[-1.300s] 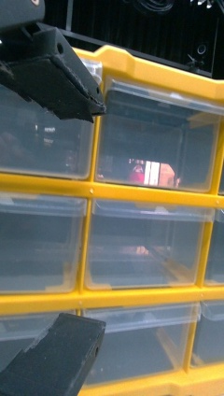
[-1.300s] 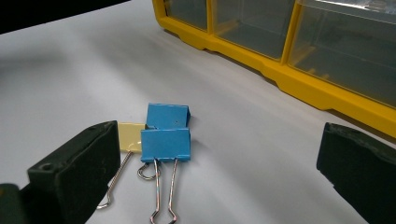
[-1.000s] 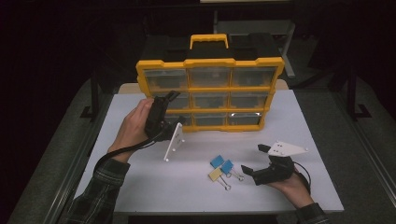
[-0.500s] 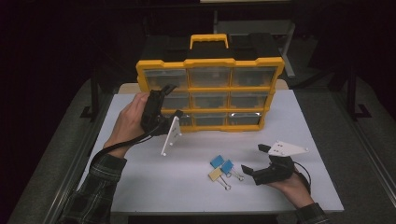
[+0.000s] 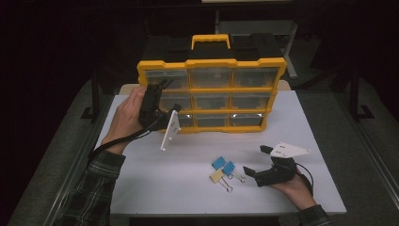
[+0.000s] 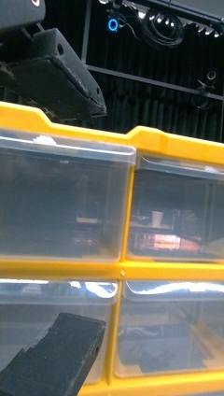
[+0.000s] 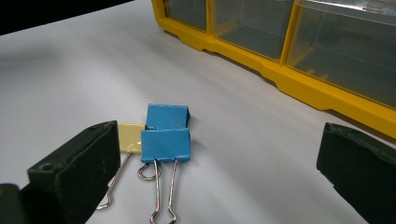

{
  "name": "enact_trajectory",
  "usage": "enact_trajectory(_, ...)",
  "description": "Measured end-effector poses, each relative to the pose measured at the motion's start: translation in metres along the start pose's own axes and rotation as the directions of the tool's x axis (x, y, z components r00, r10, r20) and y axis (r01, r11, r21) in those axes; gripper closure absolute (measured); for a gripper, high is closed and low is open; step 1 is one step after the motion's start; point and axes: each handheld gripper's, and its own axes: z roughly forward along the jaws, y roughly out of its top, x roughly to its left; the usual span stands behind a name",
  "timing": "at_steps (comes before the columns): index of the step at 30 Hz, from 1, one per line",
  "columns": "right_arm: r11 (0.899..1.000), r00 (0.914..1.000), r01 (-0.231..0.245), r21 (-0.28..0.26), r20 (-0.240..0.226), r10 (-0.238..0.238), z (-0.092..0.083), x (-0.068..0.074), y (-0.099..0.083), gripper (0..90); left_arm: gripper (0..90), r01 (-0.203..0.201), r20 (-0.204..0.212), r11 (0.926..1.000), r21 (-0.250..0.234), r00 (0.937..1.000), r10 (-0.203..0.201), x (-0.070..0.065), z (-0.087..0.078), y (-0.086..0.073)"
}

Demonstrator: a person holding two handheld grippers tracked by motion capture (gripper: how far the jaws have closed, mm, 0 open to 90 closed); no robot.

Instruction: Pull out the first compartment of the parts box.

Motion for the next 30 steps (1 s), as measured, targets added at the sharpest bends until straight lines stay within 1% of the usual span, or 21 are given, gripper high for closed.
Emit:
enact_trajectory(6, 1.000, 1.0000, -0.003, 0.000, 0.001, 0.003, 0.000, 0.000, 0.000, 0.0, 0.7, -0.010, -0.012, 0.9997, 0.020, 0.9999, 0.010, 0.005, 0.002, -0.004)
enact_trajectory(10, 1.000, 1.0000, -0.003, -0.002, 0.002, 0.003, -0.001, 0.000, 0.000, 0.0, 0.7, -0.007, -0.017, 0.9995, 0.032, 0.9998, 0.008, 0.009, 0.003, -0.007)
enact_trajectory(12, 1.000, 1.0000, -0.003, -0.002, 0.002, 0.003, -0.001, 0.000, 0.000, 0.0, 0.7, -0.017, -0.019, 0.9991, 0.040, 0.9997, 0.017, 0.011, 0.004, -0.009)
enact_trajectory(15, 1.000, 1.0000, -0.003, -0.002, 0.001, 0.003, -0.001, 0.000, 0.000, 0.0, 0.7, -0.018, -0.027, 0.9988, 0.047, 0.9995, 0.019, 0.014, 0.005, -0.011)
enact_trajectory(20, 1.000, 1.0000, -0.005, -0.002, 0.001, 0.005, -0.001, 0.000, 0.000, 0.0, 0.7, -0.017, -0.026, 0.9980, 0.062, 0.9995, 0.018, 0.020, 0.006, -0.015)
enact_trajectory(21, 1.000, 1.0000, -0.004, -0.003, 0.001, 0.004, -0.001, 0.000, 0.000, 0.0, 1.5, -0.018, -0.027, 0.9978, 0.064, 0.9995, 0.020, 0.021, 0.006, -0.016)
enact_trajectory(22, 1.000, 1.0000, -0.005, -0.003, 0.001, 0.005, -0.001, 0.000, 0.000, 0.0, 4.3, -0.021, -0.027, 0.9977, 0.064, 0.9994, 0.022, 0.022, 0.006, -0.016)
enact_trajectory(25, 1.000, 1.0000, -0.005, -0.003, 0.001, 0.005, -0.001, 0.000, 0.000, 0.0, 5.0, -0.022, -0.029, 0.9971, 0.073, 0.9993, 0.024, 0.024, 0.006, -0.017)
enact_trajectory(30, 1.000, 1.0000, -0.005, -0.005, 0.000, 0.005, -0.001, -0.001, 0.000, 0.0, 7.1, -0.010, -0.031, 0.9970, 0.077, 0.9994, 0.013, 0.025, 0.006, -0.017)
